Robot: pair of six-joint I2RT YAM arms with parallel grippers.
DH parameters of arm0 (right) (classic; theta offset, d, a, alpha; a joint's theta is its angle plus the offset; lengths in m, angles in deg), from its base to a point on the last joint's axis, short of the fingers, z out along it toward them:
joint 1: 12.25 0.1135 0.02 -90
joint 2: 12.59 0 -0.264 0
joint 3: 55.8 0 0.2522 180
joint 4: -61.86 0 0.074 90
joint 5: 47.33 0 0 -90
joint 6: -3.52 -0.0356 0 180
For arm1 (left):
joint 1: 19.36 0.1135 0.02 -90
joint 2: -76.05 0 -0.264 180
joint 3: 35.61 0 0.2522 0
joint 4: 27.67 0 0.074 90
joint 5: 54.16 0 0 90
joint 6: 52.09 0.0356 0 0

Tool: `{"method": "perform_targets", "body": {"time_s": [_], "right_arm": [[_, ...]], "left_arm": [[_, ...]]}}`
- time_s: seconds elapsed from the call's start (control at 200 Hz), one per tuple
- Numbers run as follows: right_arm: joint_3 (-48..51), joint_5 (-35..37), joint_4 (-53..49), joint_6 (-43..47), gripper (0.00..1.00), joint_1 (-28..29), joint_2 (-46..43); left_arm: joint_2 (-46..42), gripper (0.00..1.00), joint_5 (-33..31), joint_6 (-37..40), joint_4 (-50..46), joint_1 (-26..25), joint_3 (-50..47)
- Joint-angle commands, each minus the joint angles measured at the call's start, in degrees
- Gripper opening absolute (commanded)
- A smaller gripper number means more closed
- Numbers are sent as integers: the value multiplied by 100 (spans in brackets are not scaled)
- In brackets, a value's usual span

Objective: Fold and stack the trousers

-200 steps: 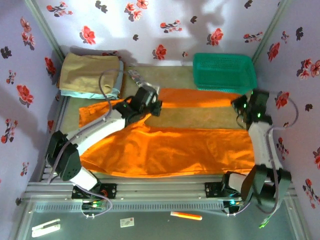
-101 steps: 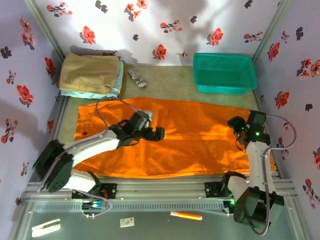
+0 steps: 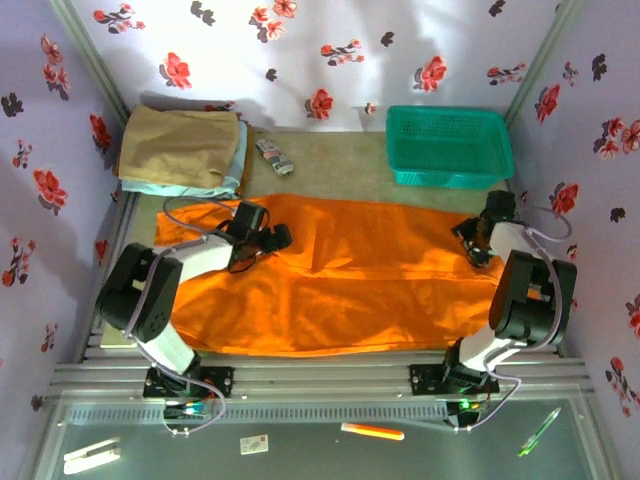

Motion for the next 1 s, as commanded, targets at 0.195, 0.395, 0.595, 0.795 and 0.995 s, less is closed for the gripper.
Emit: {"method": "perform_targets", "body": {"time_s": [0.195,0.395,0.595,0.795,0.995], "right_arm": [[91,-644,913,-624,68,1177,691],[-443,-1056,811,-572,69,1582,984],[-1131,288,-347,242,70,1431,710],[-2020,742,-1041,758,27,1270,1608],[-2068,678,-1169,875,0,1271,2159]], "left_arm": [[-843,93,-519,-654,-144,1190,-1141],[-1053,92,-523,-378,-563,1782,-965],[-1433,92,-300,-244,-710,1844,-885],[-1911,93,48,-233,-732,1773,-961],[-2381,93,246,-231,-802,1721,-1040]]}}
